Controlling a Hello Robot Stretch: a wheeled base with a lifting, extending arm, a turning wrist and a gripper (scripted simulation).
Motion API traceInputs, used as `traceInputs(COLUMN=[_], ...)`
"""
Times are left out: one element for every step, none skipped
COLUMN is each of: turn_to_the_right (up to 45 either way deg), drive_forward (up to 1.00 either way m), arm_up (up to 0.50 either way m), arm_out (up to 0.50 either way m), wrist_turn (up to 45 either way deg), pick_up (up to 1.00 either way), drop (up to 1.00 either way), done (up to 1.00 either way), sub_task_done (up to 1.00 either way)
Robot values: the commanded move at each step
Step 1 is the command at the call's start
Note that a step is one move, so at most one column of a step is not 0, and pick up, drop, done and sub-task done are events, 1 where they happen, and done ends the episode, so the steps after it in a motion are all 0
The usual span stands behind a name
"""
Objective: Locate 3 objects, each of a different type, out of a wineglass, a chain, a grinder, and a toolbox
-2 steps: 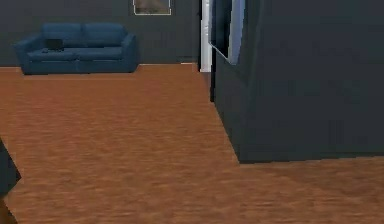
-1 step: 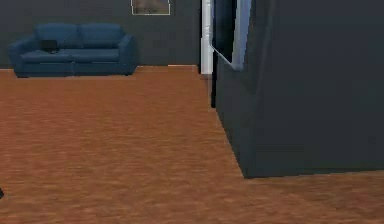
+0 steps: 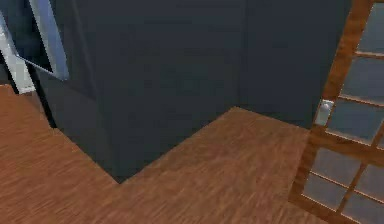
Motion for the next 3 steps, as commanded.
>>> traceInputs(turn_to_the_right=[39.0,0.0,-45.0], drive_forward=[0.00,0.25,0.00], arm_up=[0.00,0.00,0.00], arm_out=[0.00,0.00,0.00], wrist_turn=[0.0,0.0,0.0], pick_up=[0.00,0.00,0.00], drop=[0.00,0.00,0.00], done=[0.00,0.00,0.00], sub_task_done=[0.00,0.00,0.00])
